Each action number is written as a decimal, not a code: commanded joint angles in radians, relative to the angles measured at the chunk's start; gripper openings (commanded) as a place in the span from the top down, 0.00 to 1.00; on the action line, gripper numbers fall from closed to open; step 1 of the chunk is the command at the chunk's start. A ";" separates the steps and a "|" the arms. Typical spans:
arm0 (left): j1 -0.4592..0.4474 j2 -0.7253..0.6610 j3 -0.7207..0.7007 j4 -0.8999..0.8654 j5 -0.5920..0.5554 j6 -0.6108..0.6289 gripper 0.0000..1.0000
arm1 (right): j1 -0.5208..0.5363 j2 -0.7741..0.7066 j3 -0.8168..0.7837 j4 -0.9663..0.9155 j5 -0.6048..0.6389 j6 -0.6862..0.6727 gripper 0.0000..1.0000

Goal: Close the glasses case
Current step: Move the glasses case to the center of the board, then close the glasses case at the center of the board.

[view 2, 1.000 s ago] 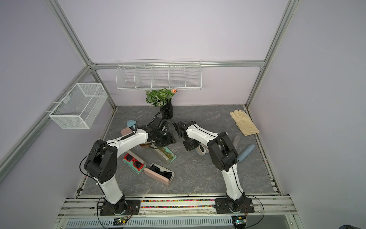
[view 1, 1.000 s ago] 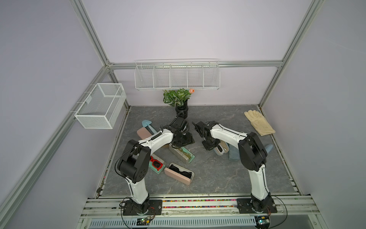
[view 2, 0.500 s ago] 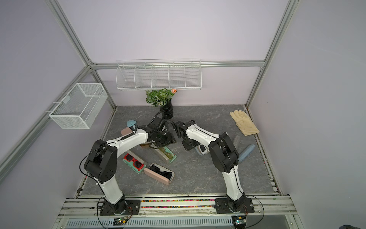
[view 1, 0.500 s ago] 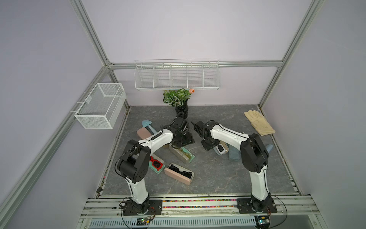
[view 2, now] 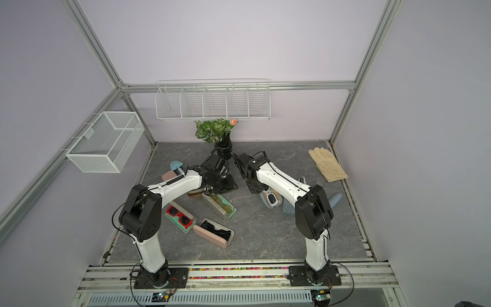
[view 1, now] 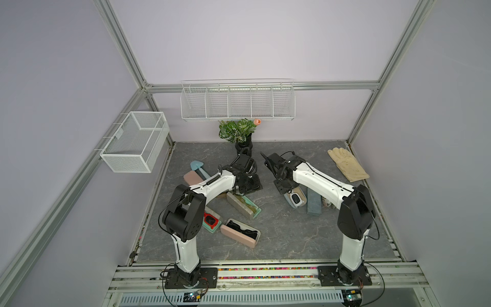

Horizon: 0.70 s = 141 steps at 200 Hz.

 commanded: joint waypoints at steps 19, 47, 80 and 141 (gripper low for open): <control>-0.032 0.074 0.085 -0.003 0.017 -0.014 1.00 | -0.109 -0.084 -0.035 0.020 -0.059 -0.029 0.89; -0.042 0.106 0.110 0.001 0.016 -0.028 1.00 | -0.189 -0.111 -0.102 0.085 -0.166 -0.043 0.93; -0.064 0.145 0.133 0.004 0.007 -0.041 1.00 | -0.274 -0.096 -0.161 0.136 -0.273 -0.050 0.93; -0.096 0.230 0.184 -0.001 0.005 -0.058 1.00 | -0.372 -0.009 -0.178 0.197 -0.390 -0.068 0.93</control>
